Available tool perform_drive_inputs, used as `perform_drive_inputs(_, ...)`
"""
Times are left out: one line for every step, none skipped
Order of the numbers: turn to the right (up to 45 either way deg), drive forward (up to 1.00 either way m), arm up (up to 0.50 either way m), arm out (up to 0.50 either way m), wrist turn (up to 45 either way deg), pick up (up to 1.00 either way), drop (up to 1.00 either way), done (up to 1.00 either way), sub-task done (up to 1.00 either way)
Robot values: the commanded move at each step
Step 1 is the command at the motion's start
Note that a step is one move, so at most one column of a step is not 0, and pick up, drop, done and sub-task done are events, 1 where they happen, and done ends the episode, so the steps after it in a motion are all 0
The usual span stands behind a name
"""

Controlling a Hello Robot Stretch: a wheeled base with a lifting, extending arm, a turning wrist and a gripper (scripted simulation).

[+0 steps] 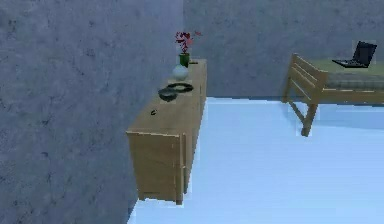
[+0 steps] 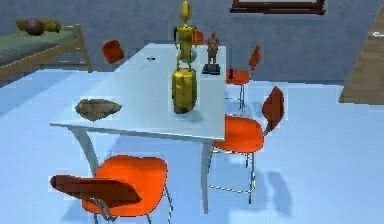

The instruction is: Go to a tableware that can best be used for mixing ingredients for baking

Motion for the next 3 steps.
perform_drive_inputs(0.0, 0.8, 0.0, 0.0, 0.0, 0.0, 0.0, 0.0, 0.0)
perform_drive_inputs(-12.0, 0.0, 0.0, 0.0, 0.0, 0.0, 0.0, 0.0, 0.0)
perform_drive_inputs(0.0, 0.0, 0.0, 0.0, 0.0, 0.0, 0.0, 1.0, 0.0)
